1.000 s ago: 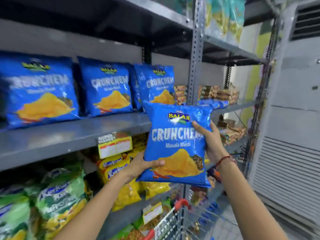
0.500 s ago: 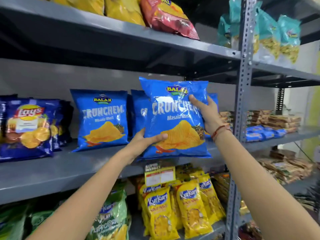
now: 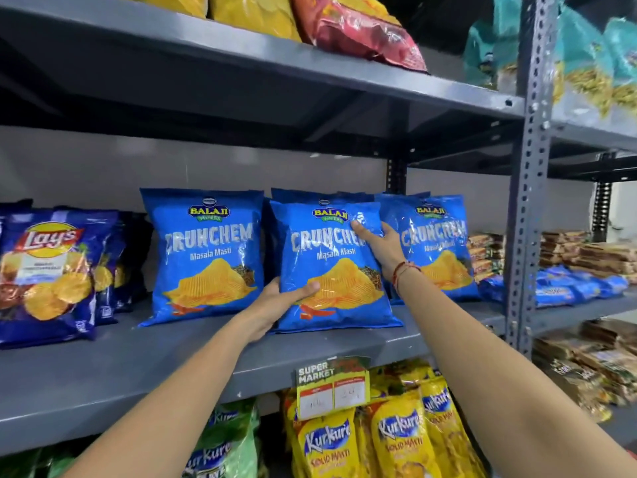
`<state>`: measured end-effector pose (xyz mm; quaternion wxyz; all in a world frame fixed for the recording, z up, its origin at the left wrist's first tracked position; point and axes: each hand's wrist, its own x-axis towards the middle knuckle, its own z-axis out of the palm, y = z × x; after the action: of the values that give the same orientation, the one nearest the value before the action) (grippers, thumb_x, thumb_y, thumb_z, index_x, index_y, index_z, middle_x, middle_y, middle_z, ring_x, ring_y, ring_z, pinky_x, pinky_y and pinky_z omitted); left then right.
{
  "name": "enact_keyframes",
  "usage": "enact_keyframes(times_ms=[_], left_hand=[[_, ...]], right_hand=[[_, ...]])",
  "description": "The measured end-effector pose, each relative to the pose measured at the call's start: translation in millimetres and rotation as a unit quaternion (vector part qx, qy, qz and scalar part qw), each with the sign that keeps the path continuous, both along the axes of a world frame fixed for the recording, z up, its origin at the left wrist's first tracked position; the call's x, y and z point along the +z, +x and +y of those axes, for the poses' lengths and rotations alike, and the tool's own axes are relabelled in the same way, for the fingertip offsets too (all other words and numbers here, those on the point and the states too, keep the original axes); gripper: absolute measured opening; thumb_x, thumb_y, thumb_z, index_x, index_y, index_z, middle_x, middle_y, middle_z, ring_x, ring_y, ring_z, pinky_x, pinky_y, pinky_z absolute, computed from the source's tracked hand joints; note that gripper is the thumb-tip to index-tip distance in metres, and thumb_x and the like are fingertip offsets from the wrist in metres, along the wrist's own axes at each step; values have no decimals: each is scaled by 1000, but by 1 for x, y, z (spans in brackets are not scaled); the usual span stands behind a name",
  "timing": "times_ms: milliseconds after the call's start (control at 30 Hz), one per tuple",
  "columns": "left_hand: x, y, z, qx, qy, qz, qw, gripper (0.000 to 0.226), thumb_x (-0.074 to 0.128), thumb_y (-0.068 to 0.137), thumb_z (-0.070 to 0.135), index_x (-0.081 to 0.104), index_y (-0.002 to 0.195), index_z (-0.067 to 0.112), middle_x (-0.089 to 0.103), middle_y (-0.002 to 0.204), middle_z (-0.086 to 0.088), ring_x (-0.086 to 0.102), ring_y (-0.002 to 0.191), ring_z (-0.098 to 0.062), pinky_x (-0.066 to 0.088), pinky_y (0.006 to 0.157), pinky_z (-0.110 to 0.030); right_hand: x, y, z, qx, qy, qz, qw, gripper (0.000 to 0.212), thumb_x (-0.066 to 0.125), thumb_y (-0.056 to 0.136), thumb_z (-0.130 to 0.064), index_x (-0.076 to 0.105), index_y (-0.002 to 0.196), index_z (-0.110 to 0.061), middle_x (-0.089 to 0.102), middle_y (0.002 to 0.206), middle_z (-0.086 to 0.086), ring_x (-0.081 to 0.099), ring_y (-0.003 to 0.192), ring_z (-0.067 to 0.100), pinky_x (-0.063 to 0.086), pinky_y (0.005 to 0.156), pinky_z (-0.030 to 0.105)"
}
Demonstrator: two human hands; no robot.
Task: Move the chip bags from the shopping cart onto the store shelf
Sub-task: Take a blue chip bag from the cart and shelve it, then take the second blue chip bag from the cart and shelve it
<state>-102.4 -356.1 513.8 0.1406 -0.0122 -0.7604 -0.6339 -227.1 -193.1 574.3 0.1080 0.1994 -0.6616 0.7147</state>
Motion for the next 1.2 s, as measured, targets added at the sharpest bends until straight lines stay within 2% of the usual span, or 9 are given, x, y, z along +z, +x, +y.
enact_keyframes(times_ms=[67, 233, 400, 500, 600, 767, 900, 1067, 1200], left_hand=[[-2, -4, -3, 20, -14, 7, 1000, 51, 70, 76, 35, 42, 117, 23, 58, 120, 8, 56, 89, 2, 46, 73, -11], [0, 0, -5, 153, -47, 46, 986, 97, 77, 66, 45, 23, 142, 17, 40, 142, -4, 44, 127, -22, 37, 104, -33], [0, 22, 26, 300, -104, 256, 913, 59, 68, 78, 32, 43, 129, 17, 47, 127, 1, 45, 120, -15, 40, 102, -36], [-15, 38, 74, 240, -113, 341, 902, 33, 64, 81, 27, 58, 112, 20, 52, 105, 16, 51, 98, 7, 47, 85, -19], [-50, 45, 127, 136, -113, 333, 926, 24, 60, 78, 33, 59, 101, 28, 54, 97, 23, 55, 93, 8, 49, 75, -11], [-158, 31, 212, -28, -113, 181, 977, 24, 67, 77, 21, 59, 97, 32, 60, 94, 16, 57, 85, 9, 49, 67, -10], [-262, 24, 270, -147, -130, -12, 980, 28, 68, 78, 11, 62, 105, 6, 65, 99, -5, 58, 89, -8, 46, 71, -10], [-380, 28, 309, -220, -159, -267, 925, 39, 67, 78, 3, 55, 114, -6, 62, 113, -24, 54, 81, -17, 40, 60, -2], [-454, 30, 328, -205, -127, -460, 854, 31, 69, 79, 16, 56, 103, 2, 57, 99, -19, 49, 71, -17, 41, 60, -25]], right_hand=[[-4, -3, -2, -4, 6, -6, 1000, 95, 70, 77, -47, 20, 148, -9, 26, 156, 10, 32, 141, 30, 30, 115, 47], [-11, 6, 5, -32, 20, 22, 999, 88, 69, 74, -55, 31, 143, -15, 42, 146, 7, 44, 132, 25, 36, 110, 40], [-28, 45, 51, -125, 27, 105, 986, 64, 63, 83, -48, 41, 135, -18, 57, 115, 3, 55, 112, 21, 46, 96, 38], [-60, 73, 94, -145, -4, 111, 983, 52, 65, 83, -43, 49, 127, -18, 61, 113, 5, 62, 103, 18, 53, 91, 40], [-111, 96, 144, -185, -2, 94, 978, 33, 66, 81, -40, 56, 109, -25, 67, 95, 2, 66, 92, 16, 53, 88, 45], [-230, 137, 229, -256, 45, -42, 965, 27, 64, 86, -35, 55, 108, -22, 64, 89, -1, 63, 85, 15, 53, 77, 36], [-337, 175, 287, -314, 75, -185, 928, 22, 64, 87, -25, 53, 105, -17, 58, 77, -7, 58, 60, -8, 45, 61, 20], [-449, 225, 338, -343, 131, -352, 861, 37, 65, 87, -23, 54, 117, -3, 62, 91, 12, 59, 75, 20, 45, 57, 16], [-524, 249, 365, -316, 183, -462, 808, 45, 69, 83, -29, 55, 118, -4, 68, 103, 17, 65, 87, 28, 51, 72, 20]])
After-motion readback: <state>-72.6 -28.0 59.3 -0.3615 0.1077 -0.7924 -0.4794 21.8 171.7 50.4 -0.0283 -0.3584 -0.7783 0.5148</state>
